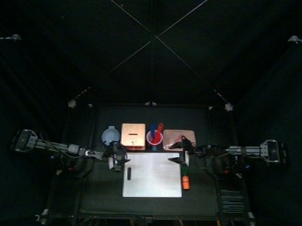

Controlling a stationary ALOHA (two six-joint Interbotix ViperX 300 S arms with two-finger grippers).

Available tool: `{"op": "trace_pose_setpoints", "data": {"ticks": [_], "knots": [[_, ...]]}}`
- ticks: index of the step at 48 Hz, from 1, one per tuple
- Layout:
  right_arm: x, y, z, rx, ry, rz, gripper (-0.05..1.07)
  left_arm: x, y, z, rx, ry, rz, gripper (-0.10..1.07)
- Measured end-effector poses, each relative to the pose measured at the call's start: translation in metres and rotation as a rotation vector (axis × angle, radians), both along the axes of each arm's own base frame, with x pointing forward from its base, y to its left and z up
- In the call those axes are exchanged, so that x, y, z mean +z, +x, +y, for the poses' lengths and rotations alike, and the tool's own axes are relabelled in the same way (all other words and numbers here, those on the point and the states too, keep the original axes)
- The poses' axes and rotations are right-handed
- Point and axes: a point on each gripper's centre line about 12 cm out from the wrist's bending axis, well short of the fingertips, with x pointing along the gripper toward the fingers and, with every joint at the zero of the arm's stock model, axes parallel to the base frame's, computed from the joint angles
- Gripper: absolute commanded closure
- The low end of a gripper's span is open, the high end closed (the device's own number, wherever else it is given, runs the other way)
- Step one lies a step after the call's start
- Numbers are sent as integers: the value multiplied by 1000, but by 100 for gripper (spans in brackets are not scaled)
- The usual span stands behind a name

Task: Put carrot onto cutting board

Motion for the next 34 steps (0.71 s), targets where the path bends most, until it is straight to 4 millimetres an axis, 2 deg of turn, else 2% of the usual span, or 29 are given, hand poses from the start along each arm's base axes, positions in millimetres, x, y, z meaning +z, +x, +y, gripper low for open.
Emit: {"op": "trace_pose_setpoints", "data": {"ticks": [19,27,34], "knots": [[0,1,1,-21,46,0,3,1,0,1,3,0,-1,-1],[-4,-5,-6,-209,215,86,2,0,0,1,7,-8,0,-1],[-7,-18,-4,-387,362,284,2,0,0,1,7,-8,0,-1]]}}
